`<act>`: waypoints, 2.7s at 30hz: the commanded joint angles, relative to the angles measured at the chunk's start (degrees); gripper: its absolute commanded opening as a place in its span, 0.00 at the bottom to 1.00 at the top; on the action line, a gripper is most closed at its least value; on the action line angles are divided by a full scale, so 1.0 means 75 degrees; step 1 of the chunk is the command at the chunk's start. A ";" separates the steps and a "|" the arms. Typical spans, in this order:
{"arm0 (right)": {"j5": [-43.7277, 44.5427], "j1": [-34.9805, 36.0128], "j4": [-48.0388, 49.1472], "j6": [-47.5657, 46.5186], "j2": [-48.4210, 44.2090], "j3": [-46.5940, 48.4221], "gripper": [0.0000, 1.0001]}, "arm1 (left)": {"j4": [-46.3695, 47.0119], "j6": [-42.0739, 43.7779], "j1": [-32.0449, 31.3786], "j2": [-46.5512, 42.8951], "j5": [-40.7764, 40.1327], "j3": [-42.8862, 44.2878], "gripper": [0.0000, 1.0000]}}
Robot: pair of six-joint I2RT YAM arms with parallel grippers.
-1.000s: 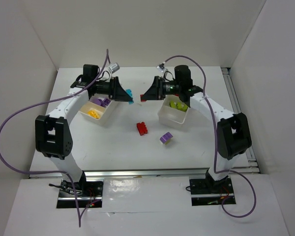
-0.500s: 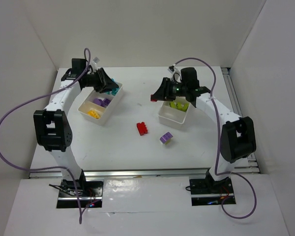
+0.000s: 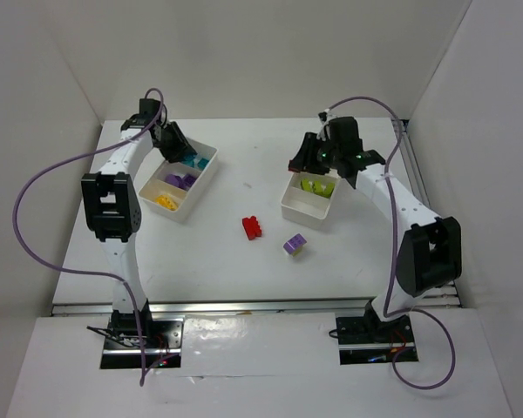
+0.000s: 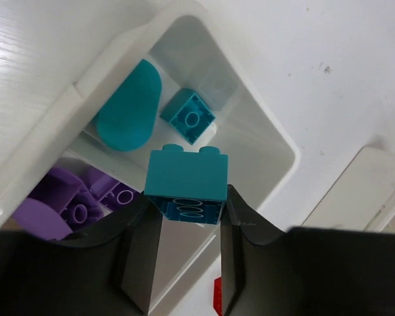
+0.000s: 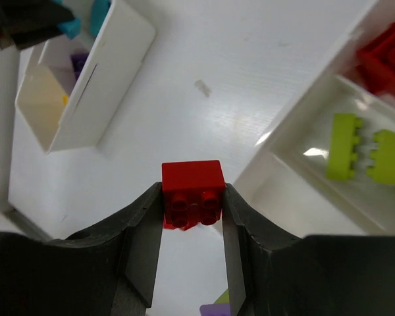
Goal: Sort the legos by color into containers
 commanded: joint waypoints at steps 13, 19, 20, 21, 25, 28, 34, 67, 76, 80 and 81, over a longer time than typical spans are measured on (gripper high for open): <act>0.2829 -0.0815 -0.0781 0.0138 0.0973 0.1554 0.14 | -0.0211 0.0448 -0.0372 -0.0591 0.0199 0.0709 0.95; 0.3379 -0.0815 -0.0488 0.0138 0.1734 0.1813 0.17 | -0.0467 0.1070 -0.1132 -0.1542 0.0340 0.0686 0.95; 0.3555 -0.0885 -0.0383 0.0138 0.1817 0.1906 0.17 | -0.0585 0.1070 -0.1262 -0.1635 0.0340 0.0686 0.95; 0.3556 -0.0886 -0.0382 0.0138 0.1899 0.1907 0.17 | -0.0702 0.1186 -0.1507 -0.1810 0.0340 0.0570 0.95; 0.3942 -0.0886 -0.0300 0.0138 0.2426 0.2246 0.19 | -0.1089 0.1352 -0.2268 -0.2151 -0.0046 0.0055 0.95; 0.4118 -0.0886 -0.0300 0.0069 0.2707 0.2445 0.27 | -0.1184 0.1270 -0.2773 -0.2269 -0.0327 -0.0379 0.95; 0.4283 -0.0886 -0.0276 0.0068 0.2779 0.2528 0.69 | -0.1523 0.1106 -0.3501 -0.2199 -0.0924 -0.0756 0.96; 0.2562 0.3661 -0.1520 -0.1327 0.2838 0.1499 0.83 | -0.2016 0.0484 -0.1533 -0.4144 -0.2062 -0.2091 0.88; 0.2279 0.3555 -0.1647 -0.1256 0.3084 0.1250 0.77 | -0.1864 0.0555 -0.1533 -0.3981 -0.1453 -0.2267 0.87; 0.2279 0.3556 -0.1647 -0.1256 0.3084 0.1005 0.72 | -0.1793 0.0637 -0.1533 -0.3911 -0.1453 -0.2267 0.87; 0.2279 0.3556 -0.1578 -0.1256 0.3084 0.1004 0.71 | -0.1793 0.0637 -0.1533 -0.3910 -0.1372 -0.2267 0.87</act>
